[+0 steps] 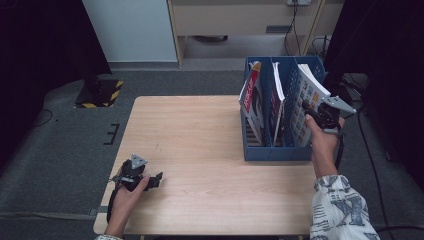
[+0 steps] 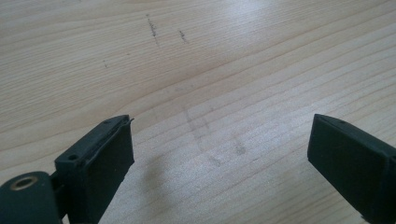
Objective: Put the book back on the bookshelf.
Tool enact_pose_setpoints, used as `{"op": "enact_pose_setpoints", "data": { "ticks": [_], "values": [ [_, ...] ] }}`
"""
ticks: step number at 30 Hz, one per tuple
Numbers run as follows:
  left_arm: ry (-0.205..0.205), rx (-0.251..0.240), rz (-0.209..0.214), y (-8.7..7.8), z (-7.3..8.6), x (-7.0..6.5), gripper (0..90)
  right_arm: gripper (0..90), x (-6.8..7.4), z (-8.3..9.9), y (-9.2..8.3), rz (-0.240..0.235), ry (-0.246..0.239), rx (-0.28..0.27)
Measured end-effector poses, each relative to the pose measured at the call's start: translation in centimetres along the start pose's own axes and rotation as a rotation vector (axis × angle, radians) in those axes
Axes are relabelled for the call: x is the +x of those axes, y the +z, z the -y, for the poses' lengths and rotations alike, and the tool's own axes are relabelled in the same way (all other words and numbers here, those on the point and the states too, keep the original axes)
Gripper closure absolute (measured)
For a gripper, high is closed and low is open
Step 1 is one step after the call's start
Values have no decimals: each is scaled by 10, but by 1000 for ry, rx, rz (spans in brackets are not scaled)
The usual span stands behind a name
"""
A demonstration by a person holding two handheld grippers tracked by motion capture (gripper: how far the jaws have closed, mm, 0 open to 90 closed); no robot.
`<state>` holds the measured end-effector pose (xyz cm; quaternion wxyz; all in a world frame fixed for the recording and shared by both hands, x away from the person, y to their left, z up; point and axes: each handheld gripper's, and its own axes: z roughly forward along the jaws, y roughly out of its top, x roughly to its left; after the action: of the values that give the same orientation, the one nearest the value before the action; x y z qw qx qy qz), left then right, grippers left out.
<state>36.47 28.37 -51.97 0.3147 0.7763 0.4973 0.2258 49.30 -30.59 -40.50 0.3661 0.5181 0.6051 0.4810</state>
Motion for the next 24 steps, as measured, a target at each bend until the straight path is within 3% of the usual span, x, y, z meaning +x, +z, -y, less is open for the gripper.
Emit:
{"op": "enact_pose_setpoints", "data": {
  "ticks": [16, 24],
  "values": [
    [-1, -1, 1, 0, 0, 0, 67, 720, 1, -3, -4, -29, 6, -28],
    [-2, -2, 1, 0, 0, 0, 67, 729, 2, -3, -4, -12, 6, -39]
  ]
}}
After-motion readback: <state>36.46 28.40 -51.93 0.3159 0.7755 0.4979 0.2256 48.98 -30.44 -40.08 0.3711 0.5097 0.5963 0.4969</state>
